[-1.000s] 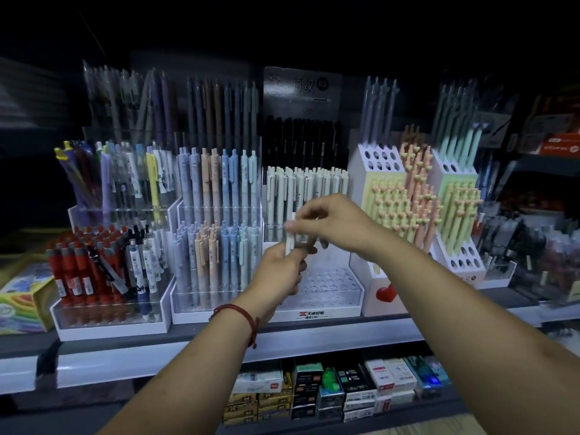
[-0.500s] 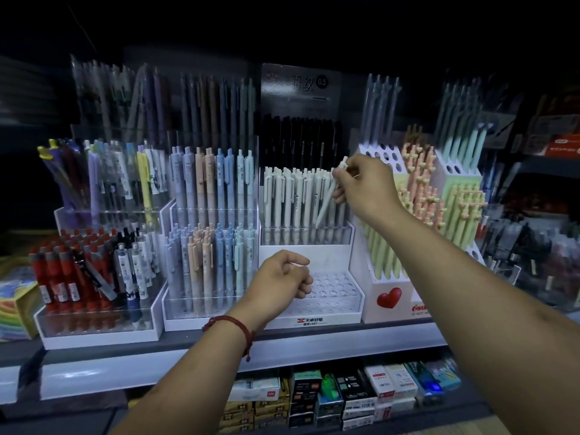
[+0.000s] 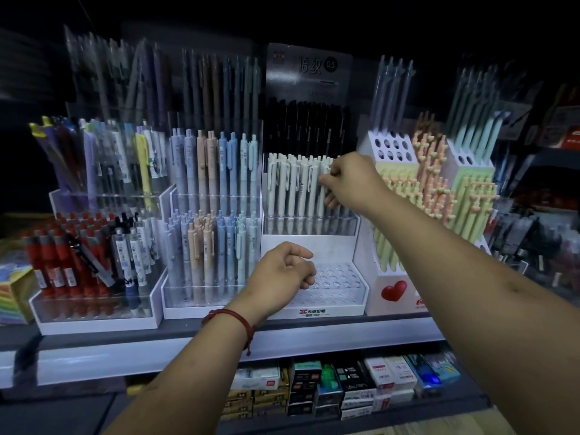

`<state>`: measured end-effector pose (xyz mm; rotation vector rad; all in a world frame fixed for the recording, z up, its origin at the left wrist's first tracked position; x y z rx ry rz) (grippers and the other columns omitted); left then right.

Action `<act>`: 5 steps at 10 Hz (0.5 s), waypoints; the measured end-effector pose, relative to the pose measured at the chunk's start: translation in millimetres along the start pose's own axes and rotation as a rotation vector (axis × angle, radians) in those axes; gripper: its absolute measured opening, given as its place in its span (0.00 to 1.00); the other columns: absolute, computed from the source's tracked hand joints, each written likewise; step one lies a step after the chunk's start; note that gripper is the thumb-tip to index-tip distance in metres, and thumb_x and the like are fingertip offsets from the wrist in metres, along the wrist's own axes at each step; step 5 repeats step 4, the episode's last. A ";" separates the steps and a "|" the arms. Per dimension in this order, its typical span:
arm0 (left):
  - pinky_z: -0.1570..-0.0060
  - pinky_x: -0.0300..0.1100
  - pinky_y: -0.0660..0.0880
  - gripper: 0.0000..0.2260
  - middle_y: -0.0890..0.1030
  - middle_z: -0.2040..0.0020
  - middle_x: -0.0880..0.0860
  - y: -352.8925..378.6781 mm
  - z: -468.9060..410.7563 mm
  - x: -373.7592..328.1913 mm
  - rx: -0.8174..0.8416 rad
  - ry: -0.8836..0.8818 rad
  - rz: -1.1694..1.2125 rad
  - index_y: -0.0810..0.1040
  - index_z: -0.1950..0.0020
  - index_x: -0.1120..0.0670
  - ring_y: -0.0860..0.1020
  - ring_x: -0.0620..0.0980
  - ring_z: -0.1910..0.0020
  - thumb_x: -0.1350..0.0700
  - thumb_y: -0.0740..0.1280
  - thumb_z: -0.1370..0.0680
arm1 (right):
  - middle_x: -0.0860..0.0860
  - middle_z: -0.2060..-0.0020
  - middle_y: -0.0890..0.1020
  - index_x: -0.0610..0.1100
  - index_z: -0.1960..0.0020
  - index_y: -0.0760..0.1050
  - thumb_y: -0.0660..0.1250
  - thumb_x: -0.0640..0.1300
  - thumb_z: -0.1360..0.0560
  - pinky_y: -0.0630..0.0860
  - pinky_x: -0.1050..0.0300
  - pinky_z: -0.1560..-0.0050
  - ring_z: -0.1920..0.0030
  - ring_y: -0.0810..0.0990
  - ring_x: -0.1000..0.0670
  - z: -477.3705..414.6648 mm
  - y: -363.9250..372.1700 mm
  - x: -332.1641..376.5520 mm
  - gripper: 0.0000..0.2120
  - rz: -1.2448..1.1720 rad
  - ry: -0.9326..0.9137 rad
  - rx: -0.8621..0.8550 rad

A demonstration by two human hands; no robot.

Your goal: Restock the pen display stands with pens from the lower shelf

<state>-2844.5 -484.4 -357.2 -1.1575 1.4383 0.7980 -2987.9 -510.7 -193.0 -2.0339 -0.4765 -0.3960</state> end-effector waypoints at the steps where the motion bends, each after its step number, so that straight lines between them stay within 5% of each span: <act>1: 0.49 0.48 0.82 0.06 0.85 0.53 0.63 0.5 1.6 -1.1 -0.003 0.001 -0.020 0.79 0.44 0.57 0.83 0.51 0.59 0.63 0.68 0.20 | 0.38 0.69 0.84 0.26 0.57 0.77 0.68 0.41 0.18 0.84 0.55 0.62 0.72 0.85 0.50 2.5 -1.2 -3.3 0.17 -0.053 0.006 -0.043; 2: 0.50 0.49 0.82 0.05 0.84 0.52 0.66 -1.3 4.7 -9.6 -0.033 0.015 -0.010 0.78 0.44 0.59 0.83 0.51 0.60 0.62 0.68 0.19 | 0.38 0.68 0.84 0.27 0.57 0.79 0.72 0.38 0.21 0.85 0.55 0.62 0.69 0.86 0.48 11.4 5.5 -14.9 0.13 -0.146 0.082 -0.025; 3: 0.48 0.54 0.82 0.04 0.83 0.52 0.66 -7.9 18.5 -25.0 -0.116 0.080 -0.079 0.78 0.45 0.58 0.84 0.58 0.55 0.60 0.69 0.19 | 0.39 0.61 0.86 0.31 0.54 0.82 0.74 0.38 0.23 0.84 0.46 0.49 0.59 0.87 0.43 33.0 12.5 -24.2 0.09 -0.127 0.121 -0.038; 4: 0.51 0.43 0.81 0.06 0.83 0.51 0.56 -24.0 39.8 -44.1 -0.193 0.187 -0.210 0.79 0.44 0.53 0.82 0.52 0.54 0.56 0.71 0.20 | 0.42 0.49 0.84 0.37 0.39 0.79 0.72 0.42 0.22 0.79 0.50 0.43 0.48 0.83 0.44 62.3 3.9 -11.8 0.14 -0.013 0.064 -0.107; 5: 0.51 0.43 0.81 0.06 0.83 0.51 0.56 -24.0 39.8 -44.1 -0.193 0.187 -0.210 0.79 0.44 0.53 0.82 0.52 0.54 0.56 0.71 0.20 | 0.42 0.49 0.84 0.37 0.39 0.79 0.72 0.42 0.22 0.79 0.50 0.43 0.48 0.83 0.44 62.3 3.9 -11.8 0.14 -0.013 0.064 -0.107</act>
Point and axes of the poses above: each hand's wrist, its own z-axis away from the middle knuckle, its own y-axis out of the palm, x = y × z, the point moved 8 cm from there along -z, towards the middle knuckle
